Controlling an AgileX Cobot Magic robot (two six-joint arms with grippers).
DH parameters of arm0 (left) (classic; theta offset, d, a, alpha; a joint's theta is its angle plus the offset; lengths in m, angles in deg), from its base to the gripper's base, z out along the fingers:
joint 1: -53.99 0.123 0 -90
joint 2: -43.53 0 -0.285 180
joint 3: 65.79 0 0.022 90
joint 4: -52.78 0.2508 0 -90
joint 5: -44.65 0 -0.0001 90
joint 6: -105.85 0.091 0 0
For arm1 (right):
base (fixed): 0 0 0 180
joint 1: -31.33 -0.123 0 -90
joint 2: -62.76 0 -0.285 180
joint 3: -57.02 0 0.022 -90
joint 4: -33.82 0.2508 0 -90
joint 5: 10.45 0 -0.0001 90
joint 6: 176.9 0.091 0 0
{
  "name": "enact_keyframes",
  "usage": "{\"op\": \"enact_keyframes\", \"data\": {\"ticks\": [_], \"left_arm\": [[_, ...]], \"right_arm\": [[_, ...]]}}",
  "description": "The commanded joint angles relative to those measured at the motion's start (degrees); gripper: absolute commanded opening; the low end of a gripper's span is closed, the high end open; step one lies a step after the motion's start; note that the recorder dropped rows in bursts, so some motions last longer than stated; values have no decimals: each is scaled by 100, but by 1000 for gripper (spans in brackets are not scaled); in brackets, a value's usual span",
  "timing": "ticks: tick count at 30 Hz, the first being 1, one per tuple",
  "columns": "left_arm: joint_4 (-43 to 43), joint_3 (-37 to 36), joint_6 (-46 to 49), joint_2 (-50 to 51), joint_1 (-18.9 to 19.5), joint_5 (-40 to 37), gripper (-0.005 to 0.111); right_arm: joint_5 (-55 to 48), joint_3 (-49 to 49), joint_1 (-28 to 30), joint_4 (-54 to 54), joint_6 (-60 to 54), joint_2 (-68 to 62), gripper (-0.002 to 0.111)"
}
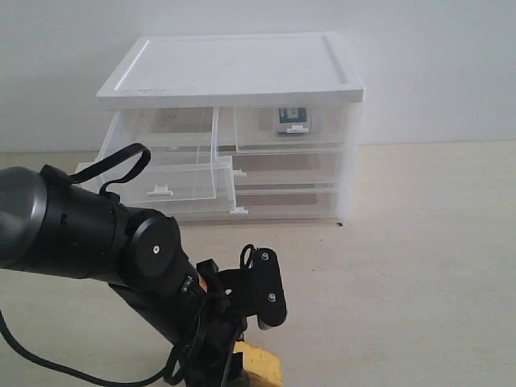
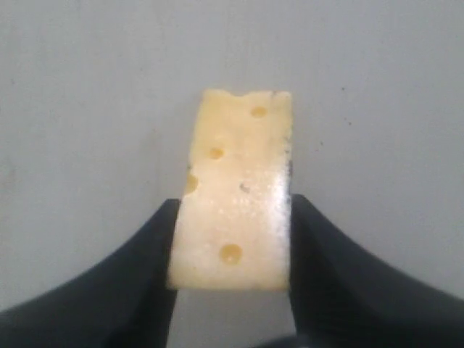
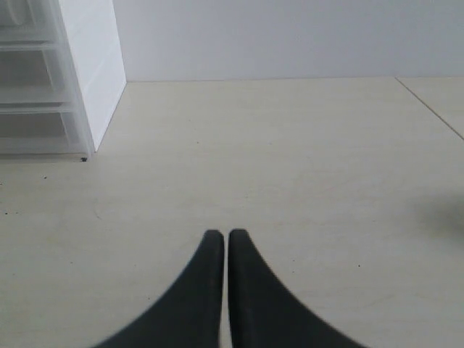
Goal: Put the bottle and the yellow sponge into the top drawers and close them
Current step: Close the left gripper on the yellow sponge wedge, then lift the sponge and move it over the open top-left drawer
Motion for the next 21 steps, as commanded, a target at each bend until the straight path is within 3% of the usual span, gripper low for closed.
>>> {"op": "enact_keyframes", "data": {"ticks": [1,9,21], "left_arm": [[-33,1,235,7,7,-225,4],[-227,1,235,-346,7,-479,4],[-787,472,406,-1882,7,-1865,4]], "right_arm": [[46,23,-8,-39,-12,31,0],[46,23,-8,-39,-12,31,0],[46,23,-8,-39,-12,31,0]]}}
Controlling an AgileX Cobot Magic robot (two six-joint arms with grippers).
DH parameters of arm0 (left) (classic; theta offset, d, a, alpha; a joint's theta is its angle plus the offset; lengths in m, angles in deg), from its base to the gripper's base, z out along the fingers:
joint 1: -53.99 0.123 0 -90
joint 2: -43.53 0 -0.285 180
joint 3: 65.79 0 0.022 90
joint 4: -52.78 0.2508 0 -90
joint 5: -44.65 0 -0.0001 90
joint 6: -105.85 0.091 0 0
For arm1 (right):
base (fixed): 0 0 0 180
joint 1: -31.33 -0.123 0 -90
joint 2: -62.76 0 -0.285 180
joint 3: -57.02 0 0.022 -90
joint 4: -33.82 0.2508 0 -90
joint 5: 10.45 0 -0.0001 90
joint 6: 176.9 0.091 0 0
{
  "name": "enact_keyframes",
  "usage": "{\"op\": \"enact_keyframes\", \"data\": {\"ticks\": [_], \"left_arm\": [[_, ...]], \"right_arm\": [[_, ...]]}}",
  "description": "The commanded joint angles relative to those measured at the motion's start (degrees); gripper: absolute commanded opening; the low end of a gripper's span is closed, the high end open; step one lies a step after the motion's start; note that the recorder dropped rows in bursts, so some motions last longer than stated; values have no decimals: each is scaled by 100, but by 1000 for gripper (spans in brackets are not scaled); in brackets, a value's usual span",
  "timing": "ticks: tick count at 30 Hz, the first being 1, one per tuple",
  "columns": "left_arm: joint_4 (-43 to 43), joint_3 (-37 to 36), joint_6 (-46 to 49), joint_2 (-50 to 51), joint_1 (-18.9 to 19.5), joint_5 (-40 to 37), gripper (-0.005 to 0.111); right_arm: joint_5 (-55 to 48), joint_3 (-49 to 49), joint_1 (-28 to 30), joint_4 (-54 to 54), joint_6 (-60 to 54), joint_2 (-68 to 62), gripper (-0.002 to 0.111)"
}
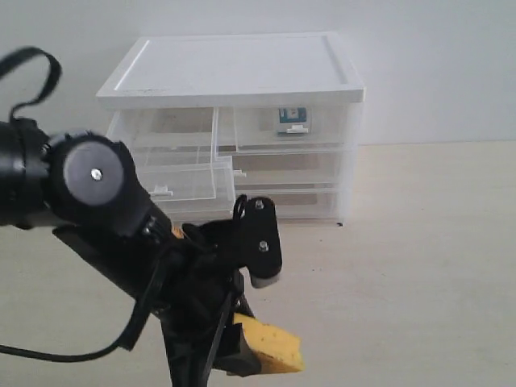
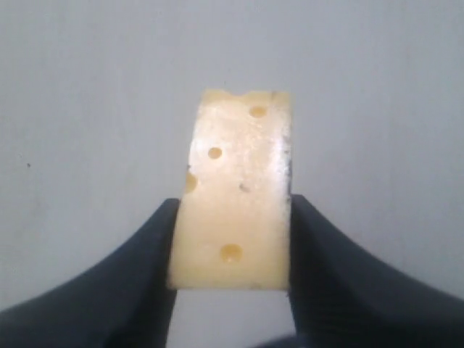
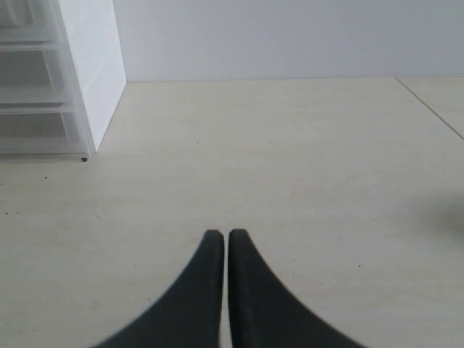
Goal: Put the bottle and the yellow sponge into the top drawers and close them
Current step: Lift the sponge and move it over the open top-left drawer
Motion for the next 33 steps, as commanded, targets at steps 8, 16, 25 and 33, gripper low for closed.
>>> {"op": "enact_keyframes", "data": {"ticks": [8,16,25,33], "left_arm": [[140,1248,-31,-1234,154,-1292,4],[554,2089,-42,-1274,1385,-2046,4],[779,2753,795,-523,2706,-2257,4],[779,3402,1158,377,2881,-2328,4]], "right_arm": [[46,23,-8,-39,-12,31,0],[46,23,-8,-39,-12,31,0],[46,23,-8,-39,-12,31,0],[46,23,-8,-39,-12,31,0]]}}
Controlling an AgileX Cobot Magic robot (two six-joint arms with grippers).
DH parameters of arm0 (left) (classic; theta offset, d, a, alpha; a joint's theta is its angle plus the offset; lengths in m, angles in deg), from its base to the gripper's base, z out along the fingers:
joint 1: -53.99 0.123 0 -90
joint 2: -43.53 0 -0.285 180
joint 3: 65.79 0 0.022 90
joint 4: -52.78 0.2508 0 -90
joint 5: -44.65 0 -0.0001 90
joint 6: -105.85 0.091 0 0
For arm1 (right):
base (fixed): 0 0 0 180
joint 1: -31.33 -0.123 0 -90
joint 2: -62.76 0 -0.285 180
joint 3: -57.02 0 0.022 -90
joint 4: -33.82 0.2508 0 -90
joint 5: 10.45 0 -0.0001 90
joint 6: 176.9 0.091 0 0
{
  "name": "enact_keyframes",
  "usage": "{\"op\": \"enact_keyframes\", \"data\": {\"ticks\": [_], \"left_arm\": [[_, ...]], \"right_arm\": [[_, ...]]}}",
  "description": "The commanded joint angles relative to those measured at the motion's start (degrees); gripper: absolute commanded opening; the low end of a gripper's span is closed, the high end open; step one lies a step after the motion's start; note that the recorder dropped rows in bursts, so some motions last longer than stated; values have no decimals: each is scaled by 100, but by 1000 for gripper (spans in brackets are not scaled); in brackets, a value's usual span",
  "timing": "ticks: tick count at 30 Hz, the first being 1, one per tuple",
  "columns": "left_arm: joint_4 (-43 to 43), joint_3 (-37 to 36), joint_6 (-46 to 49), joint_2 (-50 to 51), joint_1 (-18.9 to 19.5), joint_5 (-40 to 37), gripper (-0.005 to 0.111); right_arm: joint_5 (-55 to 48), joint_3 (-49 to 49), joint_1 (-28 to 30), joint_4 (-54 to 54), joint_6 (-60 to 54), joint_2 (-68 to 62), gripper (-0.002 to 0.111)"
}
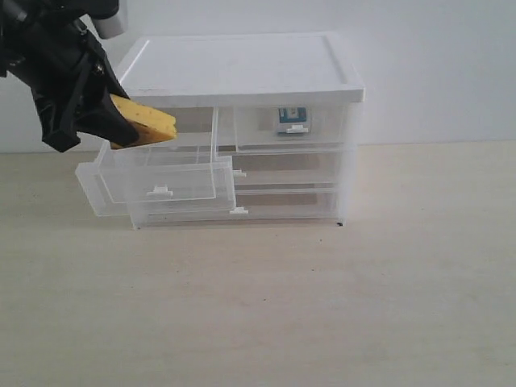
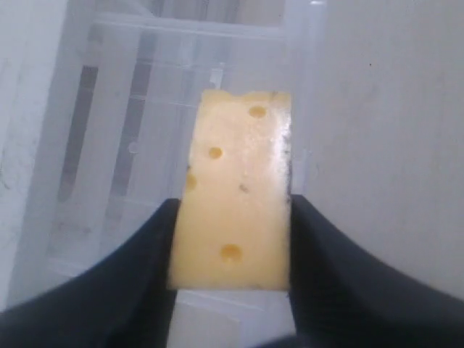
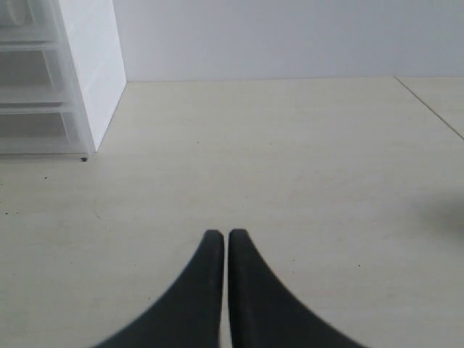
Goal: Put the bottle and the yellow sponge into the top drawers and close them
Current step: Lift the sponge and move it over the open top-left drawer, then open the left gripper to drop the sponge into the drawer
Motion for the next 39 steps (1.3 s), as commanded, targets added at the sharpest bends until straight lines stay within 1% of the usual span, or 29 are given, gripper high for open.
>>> {"op": "enact_keyframes", "data": {"ticks": [1,7,15,17,21,23,25,30,35,39], "left_arm": [[-46,342,231,447,24,-87,4],[49,717,308,975,24,-211,4],[88,832,308,1308,24,157,6],[134,832,326,1332,24,198,13],[216,832,326,1343,24,284,41],[216,832,326,1343,24,308,51],[216,832,326,1343,24,369,56],[216,832,289,1261,24,526,56],[216,832,126,882,24,778,56],[216,832,-59,507,24,675,56]], "right_arm": [[46,23,-8,-39,-22,31,0],[46,23,-8,-39,-22,31,0],[46,23,-8,-39,-22,31,0],[46,23,-8,-39,-22,31,0],[46,23,-8,-39,-22,31,0],[46,23,-8,-39,-22,31,0],[46,23,-8,-39,-22,31,0],[46,23,-8,-39,-22,31,0],[46,23,-8,-39,-22,31,0],[46,23,-8,-39,-22,31,0]]}}
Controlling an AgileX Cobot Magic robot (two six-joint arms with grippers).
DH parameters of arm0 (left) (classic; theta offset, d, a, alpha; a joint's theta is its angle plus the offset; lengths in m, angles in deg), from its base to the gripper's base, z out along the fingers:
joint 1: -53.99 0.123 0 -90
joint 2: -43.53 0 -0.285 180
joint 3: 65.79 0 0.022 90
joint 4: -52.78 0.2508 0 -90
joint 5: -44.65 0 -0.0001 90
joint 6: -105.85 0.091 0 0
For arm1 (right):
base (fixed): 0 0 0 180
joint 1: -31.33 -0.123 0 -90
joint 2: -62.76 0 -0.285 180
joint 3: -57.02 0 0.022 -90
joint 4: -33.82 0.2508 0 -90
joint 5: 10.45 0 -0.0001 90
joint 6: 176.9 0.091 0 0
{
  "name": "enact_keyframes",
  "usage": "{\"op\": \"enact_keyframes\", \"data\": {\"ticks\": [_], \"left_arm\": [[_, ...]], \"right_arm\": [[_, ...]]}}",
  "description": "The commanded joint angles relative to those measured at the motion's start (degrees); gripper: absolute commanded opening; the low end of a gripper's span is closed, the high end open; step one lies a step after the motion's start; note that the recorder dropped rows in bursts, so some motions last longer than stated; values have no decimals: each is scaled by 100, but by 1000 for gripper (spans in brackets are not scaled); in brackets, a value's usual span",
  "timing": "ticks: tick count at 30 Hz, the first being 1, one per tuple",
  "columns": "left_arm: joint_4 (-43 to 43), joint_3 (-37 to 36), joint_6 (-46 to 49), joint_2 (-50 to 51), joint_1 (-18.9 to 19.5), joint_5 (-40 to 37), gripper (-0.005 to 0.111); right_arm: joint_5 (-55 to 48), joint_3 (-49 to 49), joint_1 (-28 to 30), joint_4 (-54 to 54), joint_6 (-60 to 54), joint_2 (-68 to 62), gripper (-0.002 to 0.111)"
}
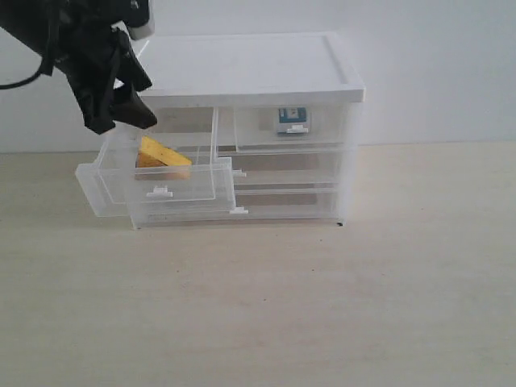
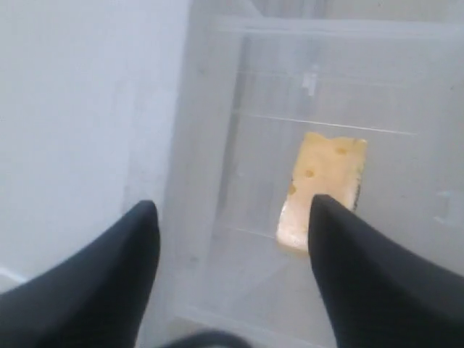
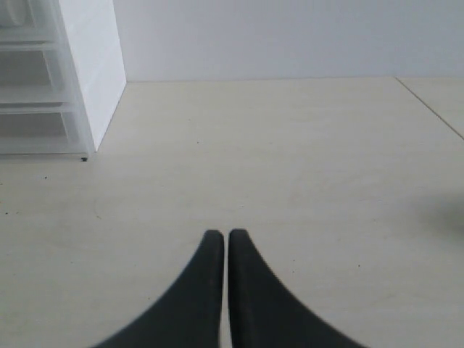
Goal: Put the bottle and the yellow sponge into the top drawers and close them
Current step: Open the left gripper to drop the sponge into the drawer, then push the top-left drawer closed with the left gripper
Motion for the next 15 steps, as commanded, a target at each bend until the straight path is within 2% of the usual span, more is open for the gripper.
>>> {"op": "enact_keyframes", "data": {"ticks": [1,2,4,5,6,7,12,15], "left_arm": [[-14,42,-394,-533,15,-376,56],[-14,42,-394,-591,15,-669,55],[-1,42,-406,-664,15,-1591,43],[-1,42,-406,-679,15,-1615,28],[-14,42,-473,-689,3,-1615,20],[-63,-30,-716,-689,3,-1615,4],[-11,-540,-1002,-693,-197,-1615,4],[-22,-916,-979,-693,-482,-1615,4]], "right_arm": [[46,23,-8,-39,-14,31,0],[46,23,-8,-39,-14,31,0],[46,23,-8,-39,-14,31,0],[46,23,-8,-39,-14,31,0],[46,23,-8,-39,-14,31,0],[46,23,-8,-39,-14,31,0],[46,23,-8,-39,-14,31,0],[46,23,-8,-39,-14,31,0]]}}
